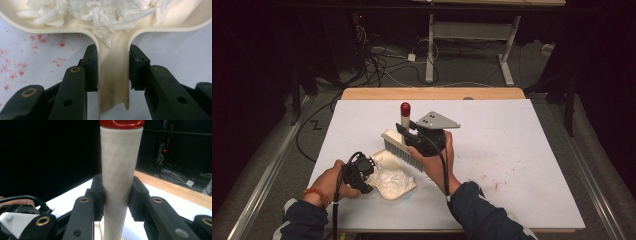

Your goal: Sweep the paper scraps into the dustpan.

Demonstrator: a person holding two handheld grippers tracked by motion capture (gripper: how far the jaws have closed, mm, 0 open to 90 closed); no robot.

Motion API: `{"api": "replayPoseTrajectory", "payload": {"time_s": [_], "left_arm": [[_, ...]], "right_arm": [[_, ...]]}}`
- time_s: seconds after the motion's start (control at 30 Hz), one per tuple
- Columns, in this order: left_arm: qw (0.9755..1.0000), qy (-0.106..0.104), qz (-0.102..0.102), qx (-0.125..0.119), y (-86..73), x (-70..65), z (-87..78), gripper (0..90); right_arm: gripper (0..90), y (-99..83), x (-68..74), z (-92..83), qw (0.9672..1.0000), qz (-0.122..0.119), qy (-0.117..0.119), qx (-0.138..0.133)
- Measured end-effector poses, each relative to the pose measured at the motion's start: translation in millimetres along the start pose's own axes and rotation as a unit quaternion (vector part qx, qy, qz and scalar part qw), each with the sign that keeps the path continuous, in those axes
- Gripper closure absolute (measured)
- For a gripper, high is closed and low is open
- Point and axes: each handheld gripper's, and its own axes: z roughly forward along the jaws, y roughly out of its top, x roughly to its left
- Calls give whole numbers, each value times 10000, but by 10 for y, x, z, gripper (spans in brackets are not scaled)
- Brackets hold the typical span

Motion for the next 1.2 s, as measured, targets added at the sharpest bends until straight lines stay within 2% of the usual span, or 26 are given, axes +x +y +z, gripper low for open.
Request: {"api": "replayPoseTrajectory", "payload": {"time_s": [0.03, 0.07, 0.2, 0.3, 0.43, 0.63, 0.67, 0.73, 0.83, 0.9, 0.97, 1.0, 1.1, 1.2], "left_arm": [[10000, 17, 28, 5, -1, -1, -3, 629], [10000, 9, 28, 0, -3, 1, -5, 629], [10000, 10, 96, 21, -10, 7, -2, 629], [9996, 72, 258, 119, -32, -1, -19, 629], [9987, 96, 439, 228, -113, -13, -44, 630], [9977, 151, 533, 388, -267, -30, -134, 630], [9968, 184, 610, 473, -278, -43, -153, 630], [9967, 205, 619, 477, -286, -83, -163, 629], [9957, 146, 711, 584, -270, -133, -126, 630], [9960, 124, 674, 577, -259, -155, -105, 630], [9970, 161, 561, 505, -245, -176, -97, 629], [9972, 126, 557, 491, -236, -194, -86, 630], [9962, 165, 644, 563, -198, -250, -60, 629], [9968, 162, 599, 502, -154, -276, -59, 629]], "right_arm": [[706, 38, -68, -116, 10000, -83, 9, -10], [706, 38, -68, -116, 10000, -83, 9, -10], [706, 86, -241, -384, 9997, -245, -52, 68], [706, 74, -368, -590, 9993, -304, -44, 234], [706, -56, -428, -794, 9970, -465, -117, 604], [706, -303, -473, -956, 9925, -600, -284, 1023], [706, -331, -464, -983, 9922, -613, -287, 1050], [706, -379, -435, -1033, 9915, -650, -298, 1083], [706, -400, -345, -1083, 9920, -593, -164, 1103], [706, -406, -257, -1074, 9923, -591, -34, 1091], [705, -415, -148, -1047, 9925, -610, 91, 1060], [705, -418, -91, -1020, 9911, -720, 167, 1109], [704, -424, 41, -913, 9902, -836, 142, 1106], [702, -424, 132, -812, 9915, -762, 114, 1045]]}}
